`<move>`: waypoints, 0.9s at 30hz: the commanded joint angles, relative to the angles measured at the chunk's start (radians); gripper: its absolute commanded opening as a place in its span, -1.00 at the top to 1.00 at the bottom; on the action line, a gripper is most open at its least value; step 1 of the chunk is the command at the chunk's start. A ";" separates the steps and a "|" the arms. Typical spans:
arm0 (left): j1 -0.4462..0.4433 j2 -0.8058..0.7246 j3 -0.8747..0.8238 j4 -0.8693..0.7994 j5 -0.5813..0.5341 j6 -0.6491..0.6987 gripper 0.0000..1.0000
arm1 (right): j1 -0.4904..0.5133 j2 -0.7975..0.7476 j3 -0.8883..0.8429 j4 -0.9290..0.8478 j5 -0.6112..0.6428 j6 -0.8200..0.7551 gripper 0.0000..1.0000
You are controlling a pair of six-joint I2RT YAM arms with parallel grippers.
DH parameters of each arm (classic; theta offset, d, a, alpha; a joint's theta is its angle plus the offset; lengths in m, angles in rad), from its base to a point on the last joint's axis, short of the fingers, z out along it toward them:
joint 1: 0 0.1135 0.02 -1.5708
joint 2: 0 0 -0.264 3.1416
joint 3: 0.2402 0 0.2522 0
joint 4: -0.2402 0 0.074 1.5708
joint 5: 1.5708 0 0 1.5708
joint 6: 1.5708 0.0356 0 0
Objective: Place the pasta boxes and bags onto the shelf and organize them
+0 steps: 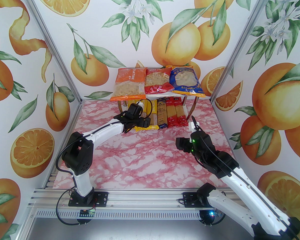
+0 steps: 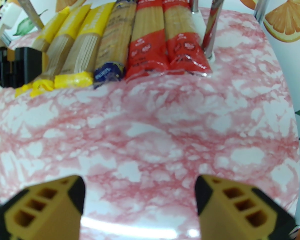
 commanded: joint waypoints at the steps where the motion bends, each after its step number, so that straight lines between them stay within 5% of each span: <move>1: 0.002 -0.040 -0.023 0.023 0.017 -0.008 -1.00 | -0.003 -0.012 -0.007 0.003 0.001 0.008 -0.55; 27: 0.086 0.030 -0.004 -0.017 0.021 0.086 -0.99 | -0.003 -0.027 -0.018 -0.021 0.030 0.014 -0.60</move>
